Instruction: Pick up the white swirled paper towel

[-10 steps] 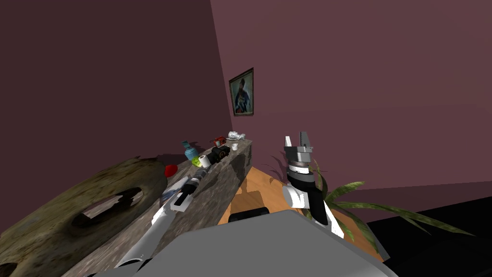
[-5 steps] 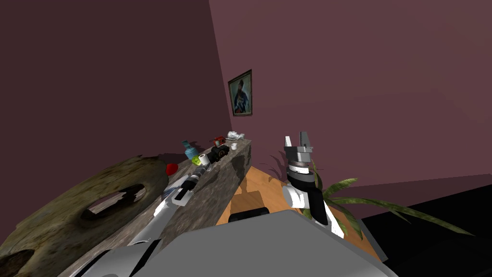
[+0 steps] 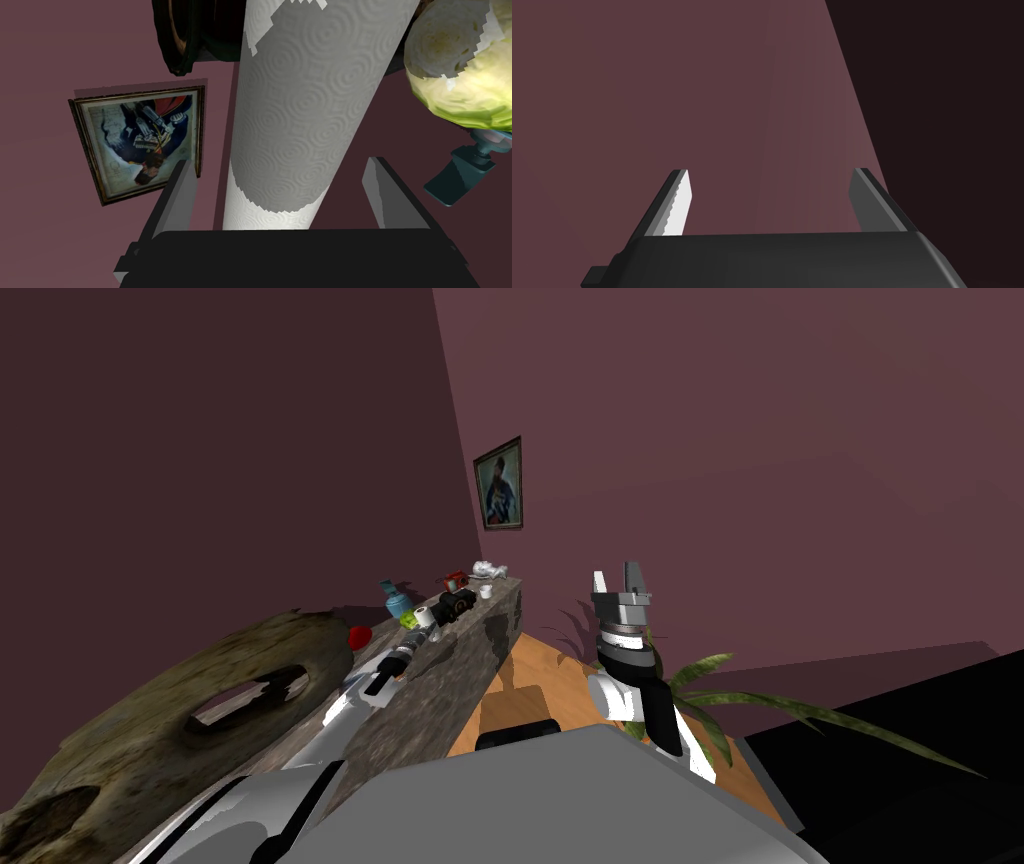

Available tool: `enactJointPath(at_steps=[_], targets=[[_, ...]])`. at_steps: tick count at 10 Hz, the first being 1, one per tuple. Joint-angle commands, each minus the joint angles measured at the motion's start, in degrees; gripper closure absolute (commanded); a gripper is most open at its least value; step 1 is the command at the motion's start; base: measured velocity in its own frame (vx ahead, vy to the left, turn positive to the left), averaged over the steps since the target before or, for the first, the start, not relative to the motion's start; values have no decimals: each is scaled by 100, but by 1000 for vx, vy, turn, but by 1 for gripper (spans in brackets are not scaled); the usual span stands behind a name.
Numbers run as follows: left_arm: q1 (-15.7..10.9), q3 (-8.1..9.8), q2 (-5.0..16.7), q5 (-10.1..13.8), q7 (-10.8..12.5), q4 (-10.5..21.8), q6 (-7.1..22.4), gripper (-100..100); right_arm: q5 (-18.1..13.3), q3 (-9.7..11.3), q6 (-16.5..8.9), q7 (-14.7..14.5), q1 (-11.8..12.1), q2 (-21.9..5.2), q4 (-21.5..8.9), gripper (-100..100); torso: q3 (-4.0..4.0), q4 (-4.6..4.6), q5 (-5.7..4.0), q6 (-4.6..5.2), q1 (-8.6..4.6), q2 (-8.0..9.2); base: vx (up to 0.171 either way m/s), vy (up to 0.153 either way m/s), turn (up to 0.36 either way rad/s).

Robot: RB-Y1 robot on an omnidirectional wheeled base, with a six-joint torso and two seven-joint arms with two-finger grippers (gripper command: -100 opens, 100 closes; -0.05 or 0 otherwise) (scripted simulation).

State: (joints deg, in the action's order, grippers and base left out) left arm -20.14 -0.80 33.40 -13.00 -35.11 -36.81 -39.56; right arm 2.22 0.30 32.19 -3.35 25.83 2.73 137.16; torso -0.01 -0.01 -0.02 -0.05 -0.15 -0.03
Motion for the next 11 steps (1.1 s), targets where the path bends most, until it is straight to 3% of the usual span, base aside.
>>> enactJointPath(at_steps=[1,2,3,7,8,9,10,11], targets=[[-44,-6,8,0,5,177,-12,-100,0,0,0,0,0,0,0,0,0,0,0,0,0,0,0,0,0],[-40,-2,-1,0,-7,144,-21,-100,0,0,0,0,0,0,0,0,-3,-1,1,0,3,-6,0,0,0],[-45,-2,-1,0,-8,161,-27,100,0,0,0,0,0,0,0,0,-4,-1,1,1,4,-7,0,0,0],[-48,-3,-1,-1,-11,155,-31,100,0,0,0,0,0,0,0,0,-8,-5,5,-2,12,-12,0,0,0],[-48,-3,-3,0,-9,155,-31,0,0,0,0,0,0,0,0,0,-8,-5,4,-2,12,-12,0,0,0],[239,70,-112,-162,78,-132,110,100,0,0,0,0,0,0,0,0,-8,-5,4,-2,11,-12,76,32,25],[301,70,-112,-162,78,-117,110,100,0,0,0,0,1,0,0,0,-25,-22,16,-6,22,-31,76,37,17],[596,145,-233,-323,150,-580,232,100,0,0,0,0,1,0,0,0,-35,-35,26,-8,31,-37,84,39,29]])
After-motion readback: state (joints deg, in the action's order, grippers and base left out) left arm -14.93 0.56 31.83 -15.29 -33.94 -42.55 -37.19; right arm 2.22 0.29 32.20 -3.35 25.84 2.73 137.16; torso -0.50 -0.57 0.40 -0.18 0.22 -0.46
